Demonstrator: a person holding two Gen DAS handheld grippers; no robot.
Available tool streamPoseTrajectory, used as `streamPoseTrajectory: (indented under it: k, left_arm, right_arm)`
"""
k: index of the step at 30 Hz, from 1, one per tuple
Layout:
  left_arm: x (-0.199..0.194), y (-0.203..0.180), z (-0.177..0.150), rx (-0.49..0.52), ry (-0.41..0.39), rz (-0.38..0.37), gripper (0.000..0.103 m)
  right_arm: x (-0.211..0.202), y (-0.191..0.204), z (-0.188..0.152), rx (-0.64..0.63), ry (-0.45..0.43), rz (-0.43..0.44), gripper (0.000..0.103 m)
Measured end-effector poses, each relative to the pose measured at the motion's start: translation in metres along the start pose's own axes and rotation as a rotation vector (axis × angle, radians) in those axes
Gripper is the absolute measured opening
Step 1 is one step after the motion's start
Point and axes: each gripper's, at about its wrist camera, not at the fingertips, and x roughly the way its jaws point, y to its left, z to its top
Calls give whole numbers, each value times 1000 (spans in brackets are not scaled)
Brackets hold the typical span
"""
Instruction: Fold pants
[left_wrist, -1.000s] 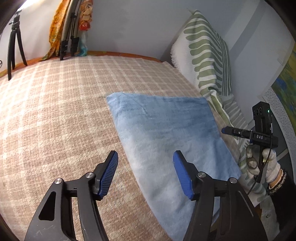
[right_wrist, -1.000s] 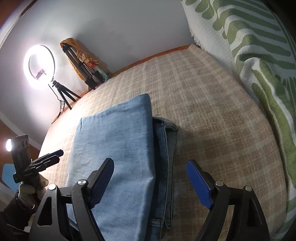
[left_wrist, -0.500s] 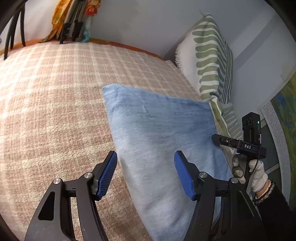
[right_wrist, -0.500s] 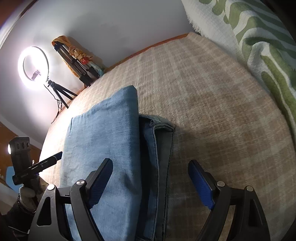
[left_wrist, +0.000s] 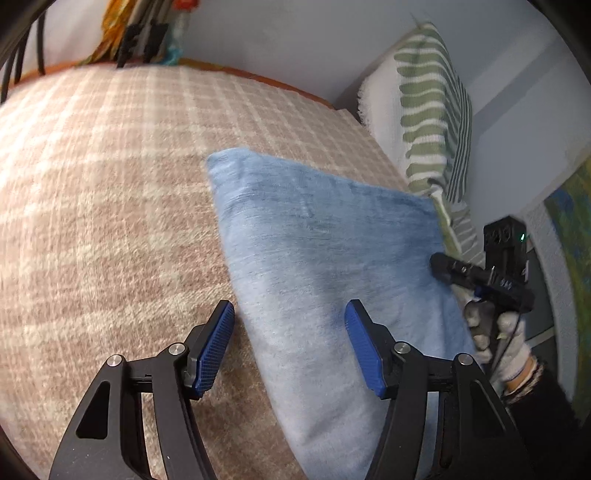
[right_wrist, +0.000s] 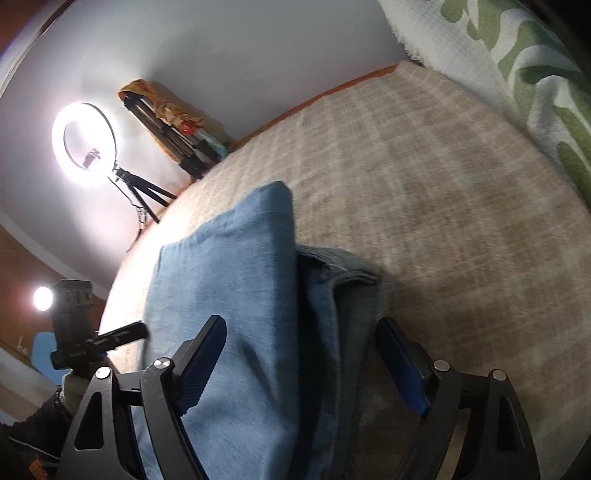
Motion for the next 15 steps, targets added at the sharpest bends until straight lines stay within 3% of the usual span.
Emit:
streamPoseTrajectory:
  k: [3,9,15]
  left_arm:
    - [3,-11,0,51,0,28,56]
    - [9,-12,1,50,-11,39,56]
    - [12,-13,0,62,-25,39,50]
  right_arm:
    - [7,4,1,-16,2,28,77]
    - [14,6,2,-34,22,68,62]
    - [18,8,1,-38,16,79,49]
